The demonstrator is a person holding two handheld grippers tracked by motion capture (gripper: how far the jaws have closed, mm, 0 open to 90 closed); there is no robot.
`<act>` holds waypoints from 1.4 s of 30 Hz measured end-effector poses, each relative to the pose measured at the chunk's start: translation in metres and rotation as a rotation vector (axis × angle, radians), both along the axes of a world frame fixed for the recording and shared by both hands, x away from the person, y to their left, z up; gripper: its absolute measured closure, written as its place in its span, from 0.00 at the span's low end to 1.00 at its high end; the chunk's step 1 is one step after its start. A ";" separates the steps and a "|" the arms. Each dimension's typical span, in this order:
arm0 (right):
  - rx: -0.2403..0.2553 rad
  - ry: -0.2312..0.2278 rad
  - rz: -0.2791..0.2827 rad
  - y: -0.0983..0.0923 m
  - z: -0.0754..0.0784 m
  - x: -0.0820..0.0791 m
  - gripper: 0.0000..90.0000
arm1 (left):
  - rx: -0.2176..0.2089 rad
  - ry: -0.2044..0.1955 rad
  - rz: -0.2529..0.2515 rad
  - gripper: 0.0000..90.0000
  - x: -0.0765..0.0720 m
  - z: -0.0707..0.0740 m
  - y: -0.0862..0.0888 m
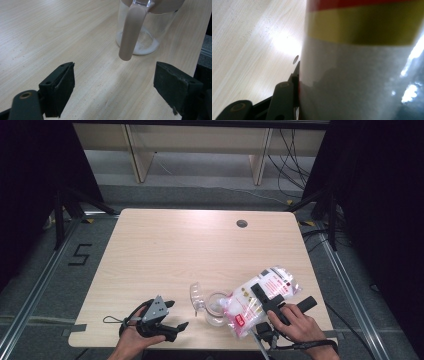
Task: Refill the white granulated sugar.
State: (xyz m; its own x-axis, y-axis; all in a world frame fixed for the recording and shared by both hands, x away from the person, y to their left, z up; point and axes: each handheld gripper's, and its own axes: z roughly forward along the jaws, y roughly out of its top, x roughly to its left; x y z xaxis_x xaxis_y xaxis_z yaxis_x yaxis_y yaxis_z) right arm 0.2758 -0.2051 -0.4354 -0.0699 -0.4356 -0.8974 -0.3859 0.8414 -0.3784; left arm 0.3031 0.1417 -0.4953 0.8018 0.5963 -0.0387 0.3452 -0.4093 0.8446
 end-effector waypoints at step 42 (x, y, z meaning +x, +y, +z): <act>0.000 -0.009 0.000 -0.003 0.003 -0.001 0.63 | 0.010 -0.001 -0.008 0.19 0.001 0.001 0.000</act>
